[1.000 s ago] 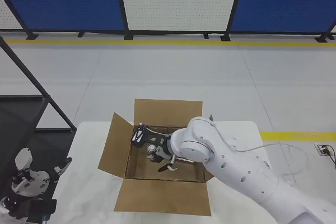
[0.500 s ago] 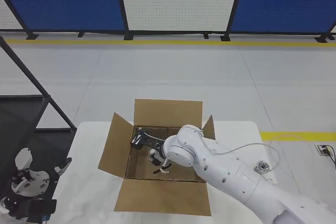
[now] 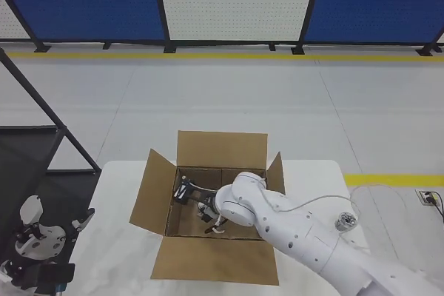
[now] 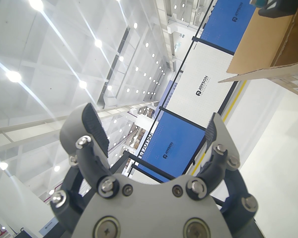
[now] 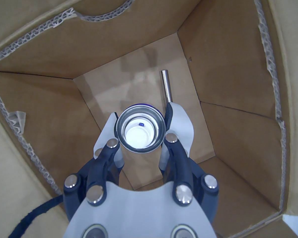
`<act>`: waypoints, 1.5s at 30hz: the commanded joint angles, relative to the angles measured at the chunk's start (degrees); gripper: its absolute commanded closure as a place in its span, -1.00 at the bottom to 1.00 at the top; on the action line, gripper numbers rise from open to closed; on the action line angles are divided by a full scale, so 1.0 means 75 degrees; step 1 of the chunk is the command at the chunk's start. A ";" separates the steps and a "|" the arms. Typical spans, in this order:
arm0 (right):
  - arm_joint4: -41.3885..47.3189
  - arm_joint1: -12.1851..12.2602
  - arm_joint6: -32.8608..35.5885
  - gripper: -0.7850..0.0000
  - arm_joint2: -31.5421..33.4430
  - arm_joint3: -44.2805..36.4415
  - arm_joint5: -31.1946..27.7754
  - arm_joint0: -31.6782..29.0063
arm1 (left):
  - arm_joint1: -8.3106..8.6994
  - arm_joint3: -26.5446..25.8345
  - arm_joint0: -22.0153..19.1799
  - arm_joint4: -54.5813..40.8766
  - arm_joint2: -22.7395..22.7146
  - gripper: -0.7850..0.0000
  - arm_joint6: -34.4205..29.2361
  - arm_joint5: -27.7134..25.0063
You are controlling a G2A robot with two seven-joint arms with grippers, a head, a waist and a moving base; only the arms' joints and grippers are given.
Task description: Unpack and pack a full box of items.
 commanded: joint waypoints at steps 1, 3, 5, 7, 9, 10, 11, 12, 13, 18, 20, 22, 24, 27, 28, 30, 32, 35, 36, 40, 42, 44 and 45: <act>-0.0201 -0.0068 -0.0333 1.00 -0.0035 0.0268 -0.0161 -0.0053 | 0.0000 0.0000 0.0000 0.0000 0.0000 -1.00 0.0000 0.0000; -0.0327 -0.0139 -0.0553 1.00 -0.0056 0.0505 -0.0299 -0.0086 | 0.0000 0.0000 0.0000 0.0000 0.0000 -1.00 0.0000 0.0000; -0.0345 -0.0224 -0.0663 1.00 -0.0059 0.0743 -0.0396 -0.0108 | 0.0000 0.0000 0.0000 0.0000 0.0000 -1.00 0.0000 0.0000; -0.0344 -0.0302 -0.0726 1.00 -0.0048 0.0952 -0.0376 -0.0120 | 0.0000 0.0000 0.0000 0.0000 0.0000 -1.00 0.0000 0.0000; -0.0335 -0.0398 -0.0795 1.00 -0.0040 0.1151 -0.0416 -0.0121 | 0.0000 0.0000 0.0000 0.0000 0.0000 -1.00 0.0000 0.0000; -0.0329 -0.0459 -0.0814 1.00 -0.0035 0.1283 -0.0462 -0.0114 | 0.0000 0.0000 0.0000 0.0000 0.0000 -1.00 0.0000 0.0000; -0.0317 -0.0504 -0.0823 1.00 -0.0025 0.1393 -0.0475 -0.0110 | 0.0000 0.0000 0.0000 0.0000 0.0000 -1.00 0.0000 0.0000; -0.0311 -0.0535 -0.0825 1.00 -0.0021 0.1456 -0.0488 -0.0106 | 0.0000 0.0000 0.0000 0.0000 0.0000 -1.00 0.0000 0.0000; -0.0306 -0.0580 -0.0828 1.00 -0.0015 0.1546 -0.0518 -0.0097 | 0.0000 0.0000 0.0000 0.0000 0.0000 -1.00 0.0000 0.0000; -0.0289 -0.0791 -0.0812 0.09 0.0033 0.1976 -0.0640 -0.0045 | 0.0000 0.0000 0.0000 0.0000 0.0000 -1.00 0.0000 0.0000; -0.0320 -0.0856 -0.0822 -0.17 0.0050 0.2093 -0.0690 -0.0024 | 0.0000 0.0000 0.0000 0.0000 0.0000 -1.00 0.0000 0.0000; -0.0343 -0.0905 -0.0833 -0.76 0.0068 0.2171 -0.0726 -0.0010 | 0.0000 0.0000 0.0000 0.0000 0.0000 -1.00 0.0000 0.0000; -0.0392 -0.0959 -0.0818 -0.92 0.0088 0.2237 -0.0717 0.0007 | 0.0000 0.0000 0.0000 0.0000 0.0000 -1.00 0.0000 0.0000; -0.0498 -0.1017 -0.0840 -1.00 0.0129 0.2243 -0.0684 0.0024 | 0.0000 0.0000 0.0000 0.0000 0.0000 -1.00 0.0000 0.0000; -0.0539 -0.1025 -0.0851 -1.00 0.0154 0.2229 -0.0651 0.0030 | 0.0000 0.0000 0.0000 0.0000 0.0000 -1.00 0.0000 0.0000; -0.0660 -0.1027 -0.0847 -1.00 0.0204 0.2139 -0.0534 0.0033 | 0.0000 0.0000 0.0000 0.0000 0.0000 -1.00 0.0000 0.0000; -0.0851 -0.0993 -0.0802 -1.00 0.0283 0.1894 -0.0331 0.0026 | 0.0000 0.0000 0.0000 0.0000 0.0000 -1.00 0.0000 0.0000; -0.1146 -0.0878 -0.0691 -1.00 0.0424 0.1380 -0.0029 -0.0041 | 0.0000 0.0000 0.0000 0.0000 0.0000 -1.00 0.0000 0.0000; -0.1282 -0.0813 -0.0610 -1.00 0.0495 0.1098 0.0133 -0.0090 | 0.0000 0.0000 0.0000 0.0000 0.0000 -1.00 0.0000 0.0000; -0.1974 -0.0423 0.0022 -1.00 0.0924 -0.0390 0.0992 -0.0508 | 0.0000 0.0000 0.0000 0.0000 0.0000 -1.00 0.0000 0.0000; -0.2392 -0.0159 0.0459 -1.00 0.1252 -0.1314 0.1300 -0.0842 | 0.0000 0.0000 0.0000 0.0000 0.0000 -1.00 0.0000 0.0000; -0.2967 0.0170 0.1013 -1.00 0.1709 -0.2519 0.1573 -0.1349 | 0.0000 0.0000 0.0000 0.0000 0.0000 -1.00 0.0000 0.0000; -0.3231 0.0313 0.1239 -1.00 0.1934 -0.3051 0.1646 -0.1608 | 0.0000 0.0000 0.0000 0.0000 0.0000 -1.00 0.0000 0.0000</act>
